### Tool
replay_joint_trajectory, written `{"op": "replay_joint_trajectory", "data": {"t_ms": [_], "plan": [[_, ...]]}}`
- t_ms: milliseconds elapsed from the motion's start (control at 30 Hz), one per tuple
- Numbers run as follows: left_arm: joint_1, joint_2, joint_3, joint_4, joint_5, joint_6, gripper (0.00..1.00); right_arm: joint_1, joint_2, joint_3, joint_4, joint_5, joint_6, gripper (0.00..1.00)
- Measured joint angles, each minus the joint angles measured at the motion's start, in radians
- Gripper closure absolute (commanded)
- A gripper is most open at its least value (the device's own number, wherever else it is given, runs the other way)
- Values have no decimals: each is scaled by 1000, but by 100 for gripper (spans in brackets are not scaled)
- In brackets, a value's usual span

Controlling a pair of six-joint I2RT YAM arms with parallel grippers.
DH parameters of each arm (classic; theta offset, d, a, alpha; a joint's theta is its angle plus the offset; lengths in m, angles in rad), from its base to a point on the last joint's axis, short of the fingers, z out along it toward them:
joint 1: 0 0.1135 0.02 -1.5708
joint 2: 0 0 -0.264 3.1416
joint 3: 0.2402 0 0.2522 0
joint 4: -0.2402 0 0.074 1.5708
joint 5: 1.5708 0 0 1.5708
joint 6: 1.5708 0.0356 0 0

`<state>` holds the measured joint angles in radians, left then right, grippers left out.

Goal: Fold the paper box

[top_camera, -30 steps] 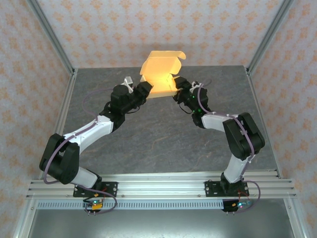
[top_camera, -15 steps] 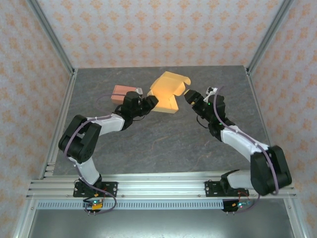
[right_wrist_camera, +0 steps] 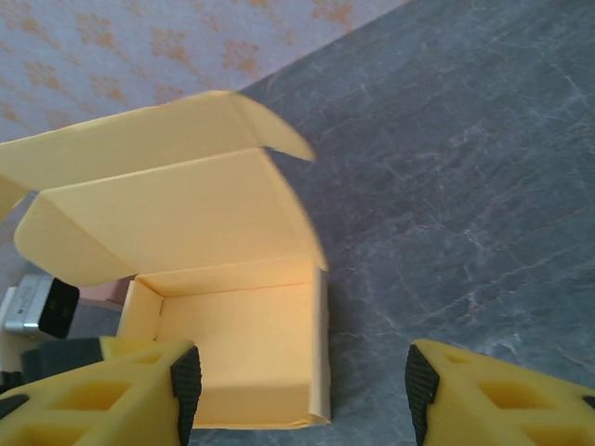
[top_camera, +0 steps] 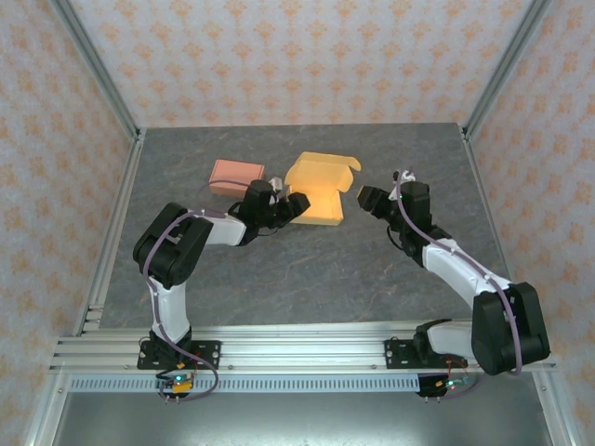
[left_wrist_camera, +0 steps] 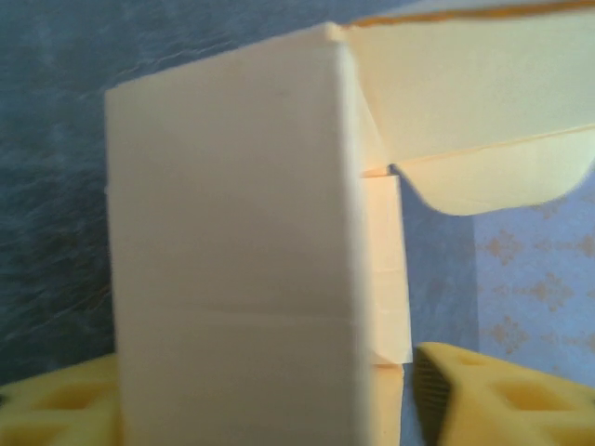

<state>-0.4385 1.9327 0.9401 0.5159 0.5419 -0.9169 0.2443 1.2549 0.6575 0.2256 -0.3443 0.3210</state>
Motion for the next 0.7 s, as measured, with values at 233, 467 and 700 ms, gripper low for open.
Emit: {"op": "replay_joint_trajectory", "data": {"t_ms": [233, 467, 700], "plan": [[3, -134, 6, -194, -32, 122, 0, -77, 46, 94, -77, -81, -11, 32], [54, -301, -21, -335, -60, 167, 0, -150, 122, 318, -254, -128, 165, 20], [149, -406, 29, -470, -87, 130, 0, -195, 350, 608, -442, -277, 422, 14]]}}
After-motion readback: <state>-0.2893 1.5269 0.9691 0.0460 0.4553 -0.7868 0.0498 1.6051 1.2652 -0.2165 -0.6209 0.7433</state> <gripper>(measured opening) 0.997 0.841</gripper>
